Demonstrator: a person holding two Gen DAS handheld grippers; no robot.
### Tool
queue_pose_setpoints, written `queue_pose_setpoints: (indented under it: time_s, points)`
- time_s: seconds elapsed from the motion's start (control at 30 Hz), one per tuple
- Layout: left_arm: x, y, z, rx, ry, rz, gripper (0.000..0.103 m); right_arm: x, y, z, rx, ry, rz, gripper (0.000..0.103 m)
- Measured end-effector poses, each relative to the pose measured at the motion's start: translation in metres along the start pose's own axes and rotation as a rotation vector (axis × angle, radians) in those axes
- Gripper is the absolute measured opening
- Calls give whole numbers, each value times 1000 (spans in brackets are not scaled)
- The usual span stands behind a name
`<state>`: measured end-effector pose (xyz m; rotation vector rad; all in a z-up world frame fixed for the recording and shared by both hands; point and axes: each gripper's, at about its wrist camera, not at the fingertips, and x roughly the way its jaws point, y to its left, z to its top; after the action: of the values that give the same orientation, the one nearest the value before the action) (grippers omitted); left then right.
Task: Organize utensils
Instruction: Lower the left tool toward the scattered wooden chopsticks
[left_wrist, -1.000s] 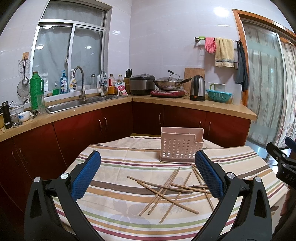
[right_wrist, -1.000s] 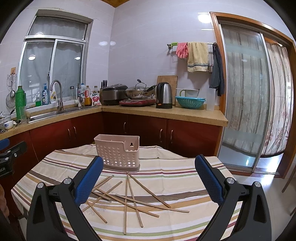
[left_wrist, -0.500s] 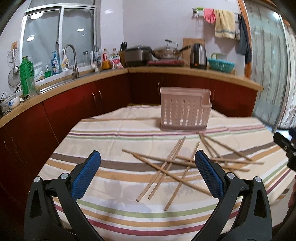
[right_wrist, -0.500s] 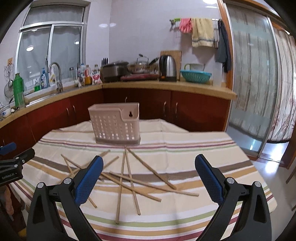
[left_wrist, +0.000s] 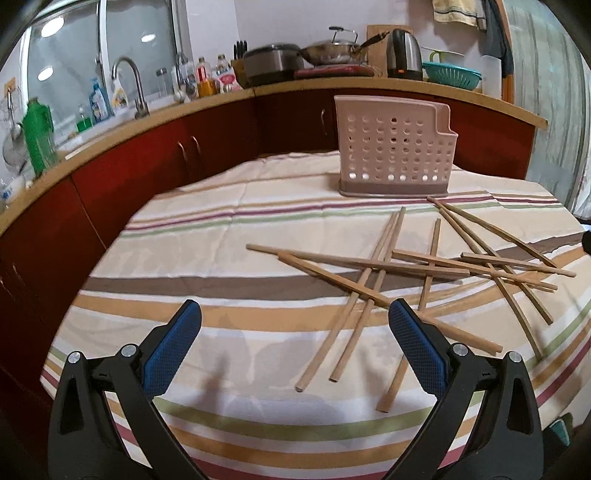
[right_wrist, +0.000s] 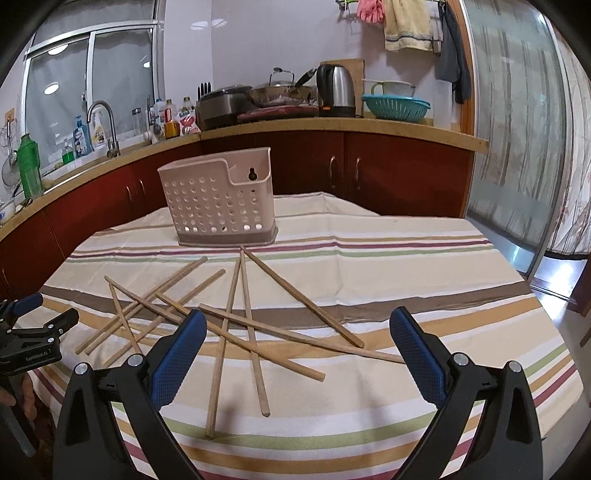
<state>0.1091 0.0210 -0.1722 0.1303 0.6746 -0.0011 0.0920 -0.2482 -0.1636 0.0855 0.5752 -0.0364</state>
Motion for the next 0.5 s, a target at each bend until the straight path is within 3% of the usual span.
queue_pose_setpoints:
  time_s: [0.3,0.5]
  points:
    - [4,-39,2,46,13,-60,99,8,-6,-2,-11,17,-7,97]
    - [3,-70,2,74,28,-57,99,4,-27,-1,8,-6,-38,97]
